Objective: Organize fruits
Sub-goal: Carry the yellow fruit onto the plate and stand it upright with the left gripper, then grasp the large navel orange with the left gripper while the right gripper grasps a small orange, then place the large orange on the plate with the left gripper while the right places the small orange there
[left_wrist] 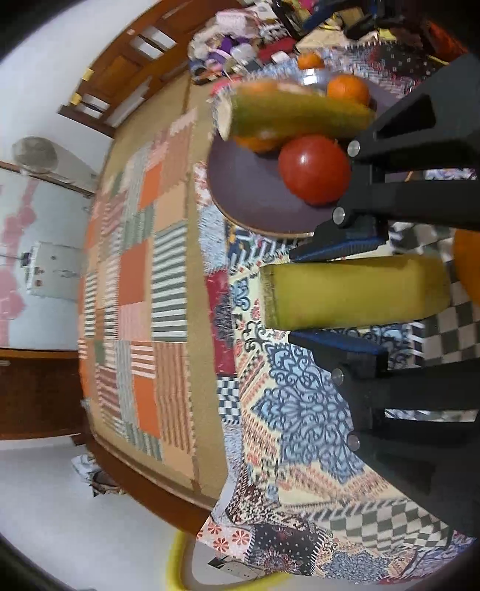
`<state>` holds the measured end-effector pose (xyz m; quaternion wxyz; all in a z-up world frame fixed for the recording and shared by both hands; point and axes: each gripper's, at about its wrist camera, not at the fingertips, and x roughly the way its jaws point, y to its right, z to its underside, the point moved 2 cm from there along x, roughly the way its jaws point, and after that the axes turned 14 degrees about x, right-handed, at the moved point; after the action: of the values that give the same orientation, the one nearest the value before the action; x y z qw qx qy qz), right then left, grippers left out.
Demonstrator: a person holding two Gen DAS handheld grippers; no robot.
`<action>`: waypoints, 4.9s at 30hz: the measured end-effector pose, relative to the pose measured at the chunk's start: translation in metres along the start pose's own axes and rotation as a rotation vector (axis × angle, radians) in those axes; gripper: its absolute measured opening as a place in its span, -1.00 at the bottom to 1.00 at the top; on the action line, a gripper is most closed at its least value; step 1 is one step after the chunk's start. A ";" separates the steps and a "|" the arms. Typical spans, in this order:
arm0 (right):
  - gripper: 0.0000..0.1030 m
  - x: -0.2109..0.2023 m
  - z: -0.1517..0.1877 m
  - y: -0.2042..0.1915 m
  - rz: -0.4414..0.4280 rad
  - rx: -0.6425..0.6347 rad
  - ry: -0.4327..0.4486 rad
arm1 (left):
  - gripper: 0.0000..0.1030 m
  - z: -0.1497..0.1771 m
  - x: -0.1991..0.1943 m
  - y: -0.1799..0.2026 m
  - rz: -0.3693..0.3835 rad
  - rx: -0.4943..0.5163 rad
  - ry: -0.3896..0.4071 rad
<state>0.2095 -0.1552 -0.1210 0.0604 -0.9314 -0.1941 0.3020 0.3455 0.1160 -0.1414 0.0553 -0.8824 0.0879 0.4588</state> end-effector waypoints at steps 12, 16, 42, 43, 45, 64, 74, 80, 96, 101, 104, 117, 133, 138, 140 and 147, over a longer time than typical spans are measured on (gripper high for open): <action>0.34 -0.001 -0.004 0.003 0.004 0.021 0.009 | -0.31 0.014 -0.085 0.027 -0.012 0.049 0.193; 0.34 -0.001 -0.005 0.008 0.023 0.019 0.011 | -0.31 0.008 -0.092 0.040 0.025 0.072 0.210; 0.34 0.002 -0.005 0.015 0.025 0.038 -0.004 | -0.29 -0.017 -0.030 0.105 0.078 0.204 0.078; 0.34 0.002 -0.005 0.015 0.025 0.038 -0.003 | -0.29 -0.016 -0.028 0.104 0.086 0.199 0.070; 0.34 0.002 -0.005 0.015 0.025 0.037 -0.004 | -0.28 -0.014 -0.026 0.102 0.098 0.191 0.069; 0.34 0.026 -0.010 0.027 0.007 0.071 -0.153 | 0.29 0.056 -0.084 0.045 -0.024 0.100 0.155; 0.05 0.042 -0.003 0.023 0.024 0.045 -0.260 | 0.41 0.092 -0.062 0.045 0.031 0.101 0.074; -0.12 0.048 -0.003 0.031 0.024 0.078 -0.317 | 0.44 0.100 -0.047 0.053 0.050 0.110 0.035; -0.38 0.052 -0.006 0.021 0.047 0.039 -0.333 | 0.26 0.110 -0.036 0.050 0.081 0.089 0.052; -0.38 0.045 -0.007 0.017 0.044 0.022 -0.288 | 0.26 0.113 -0.040 0.052 0.086 0.089 0.052; -0.38 0.042 -0.006 0.013 0.029 0.020 -0.277 | 0.26 0.112 -0.046 0.056 0.099 0.085 0.061; -0.38 0.024 -0.020 -0.016 -0.057 -0.035 -0.194 | 0.26 0.079 -0.081 0.091 0.152 0.118 0.182; -0.38 -0.013 -0.024 0.016 0.001 0.013 -0.102 | 0.26 0.013 -0.059 0.174 0.256 0.229 0.194; -0.38 -0.021 -0.025 0.031 0.041 0.031 -0.082 | 0.26 -0.006 -0.039 0.194 0.247 0.250 0.174; -0.38 -0.025 -0.025 0.037 0.053 0.035 -0.074 | 0.26 -0.013 -0.029 0.199 0.234 0.253 0.166; -0.38 -0.030 -0.023 0.046 0.069 0.042 -0.061 | 0.25 -0.019 -0.002 0.211 0.173 0.283 0.154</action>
<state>0.2154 -0.2093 -0.0968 0.0635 -0.9264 -0.1574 0.3360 0.3164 -0.0933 -0.1319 0.1323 -0.8875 0.2311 0.3760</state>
